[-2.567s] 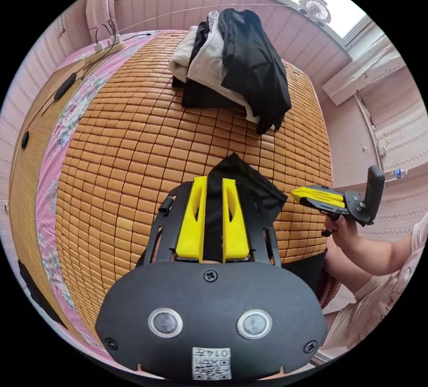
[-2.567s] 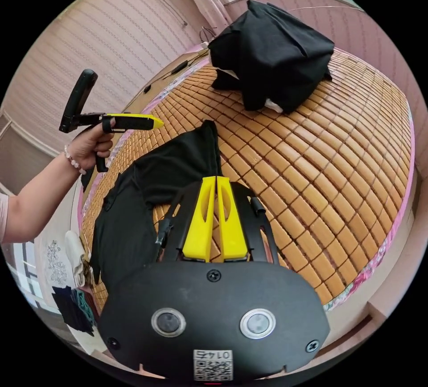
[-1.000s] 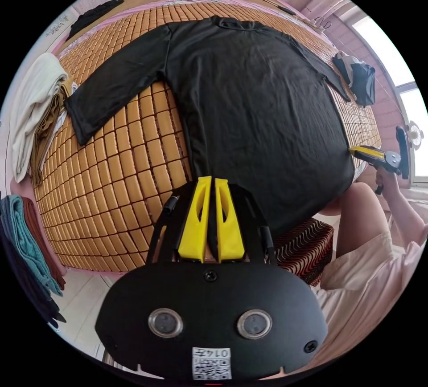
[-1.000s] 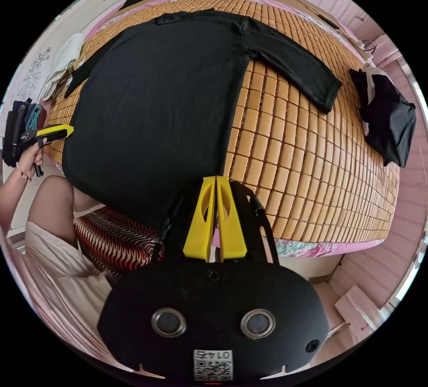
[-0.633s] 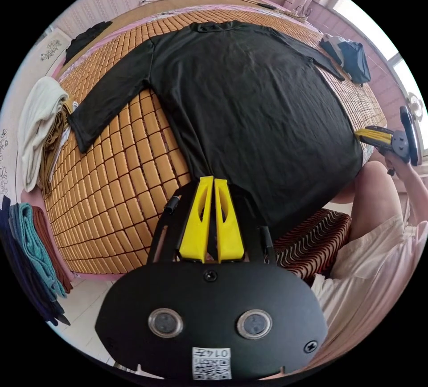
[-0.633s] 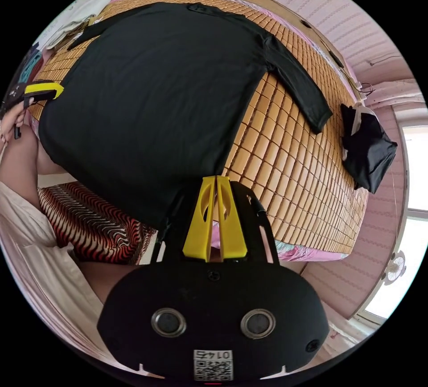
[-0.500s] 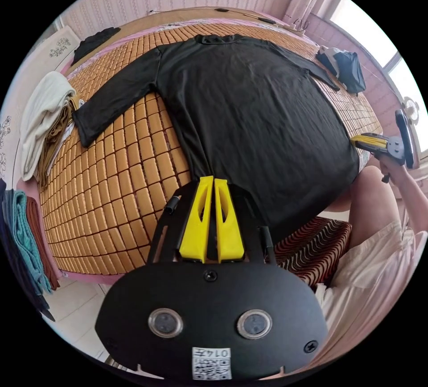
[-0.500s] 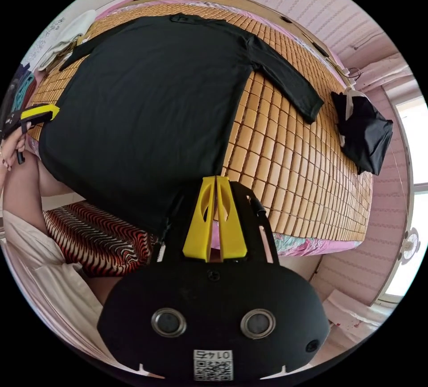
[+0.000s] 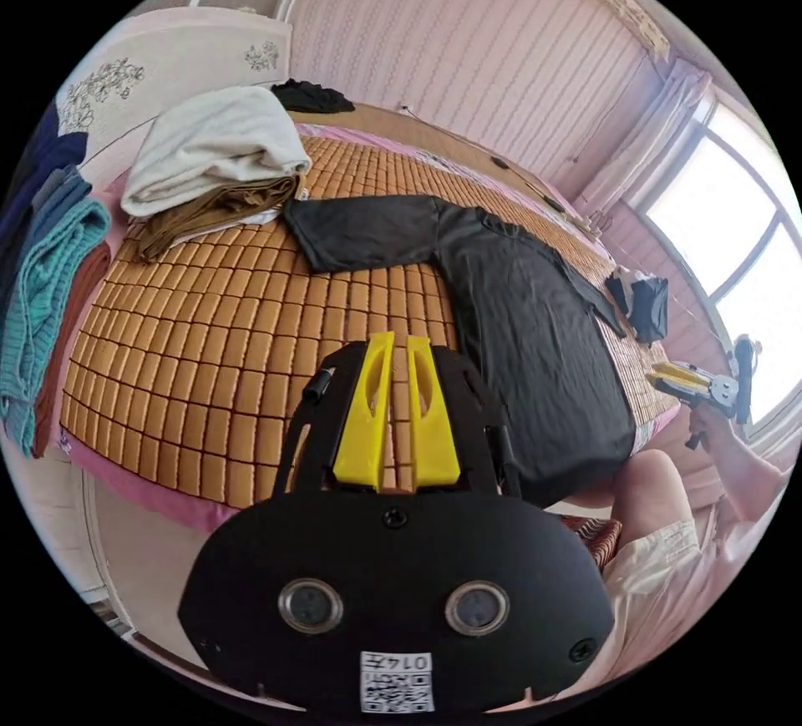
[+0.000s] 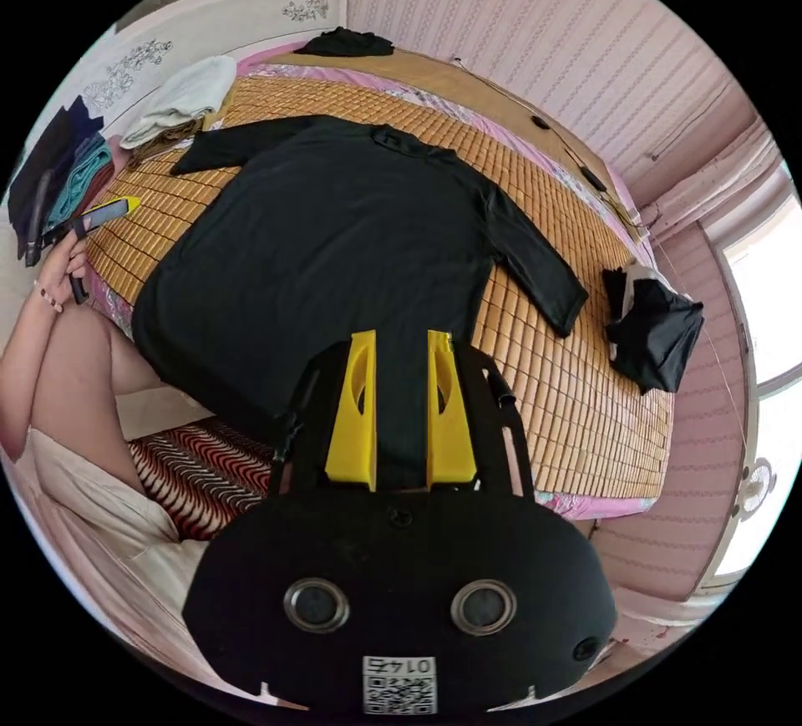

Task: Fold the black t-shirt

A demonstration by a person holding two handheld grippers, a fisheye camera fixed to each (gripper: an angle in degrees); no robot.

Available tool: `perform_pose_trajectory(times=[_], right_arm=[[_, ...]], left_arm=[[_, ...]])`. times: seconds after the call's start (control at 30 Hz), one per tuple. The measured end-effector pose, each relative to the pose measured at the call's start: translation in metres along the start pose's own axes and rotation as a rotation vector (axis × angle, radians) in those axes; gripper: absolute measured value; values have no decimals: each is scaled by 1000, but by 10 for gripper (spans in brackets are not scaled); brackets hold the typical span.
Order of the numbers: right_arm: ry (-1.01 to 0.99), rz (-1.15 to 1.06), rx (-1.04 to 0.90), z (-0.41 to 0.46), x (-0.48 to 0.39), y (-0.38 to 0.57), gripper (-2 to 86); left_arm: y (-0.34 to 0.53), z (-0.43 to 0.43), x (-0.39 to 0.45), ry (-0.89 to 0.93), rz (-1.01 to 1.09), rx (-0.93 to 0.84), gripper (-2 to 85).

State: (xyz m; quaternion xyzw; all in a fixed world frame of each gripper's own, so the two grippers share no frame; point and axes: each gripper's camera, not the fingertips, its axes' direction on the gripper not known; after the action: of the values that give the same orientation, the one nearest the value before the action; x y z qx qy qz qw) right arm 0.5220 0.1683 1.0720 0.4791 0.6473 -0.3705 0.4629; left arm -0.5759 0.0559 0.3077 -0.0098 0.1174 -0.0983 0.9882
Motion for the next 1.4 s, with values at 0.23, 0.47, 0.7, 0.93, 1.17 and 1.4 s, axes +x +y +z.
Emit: perform_pose_trajectory(times=[0.23, 0.47, 0.7, 0.93, 1.17, 1.4], right_arm=[[-207, -327, 120, 14, -162, -133, 93], [-383, -588, 277, 41, -306, -266, 103], [-338, -690, 141, 133, -400, -332, 88], [-281, -656, 85, 204, -426, -349, 95], [-330, -522, -50, 241, -409, -365, 62], [-452, -415, 27, 213, -299, -358, -1]], left_arm=[[-48, -4, -71, 31, -23, 47, 70], [-62, 8, -117, 19, -103, 27, 78], [-65, 6, -130, 65, -38, 17, 93], [-65, 16, -140, 86, -38, -78, 92], [-66, 17, -140, 19, -31, -84, 15], [-64, 12, -140, 39, -52, -26, -9]])
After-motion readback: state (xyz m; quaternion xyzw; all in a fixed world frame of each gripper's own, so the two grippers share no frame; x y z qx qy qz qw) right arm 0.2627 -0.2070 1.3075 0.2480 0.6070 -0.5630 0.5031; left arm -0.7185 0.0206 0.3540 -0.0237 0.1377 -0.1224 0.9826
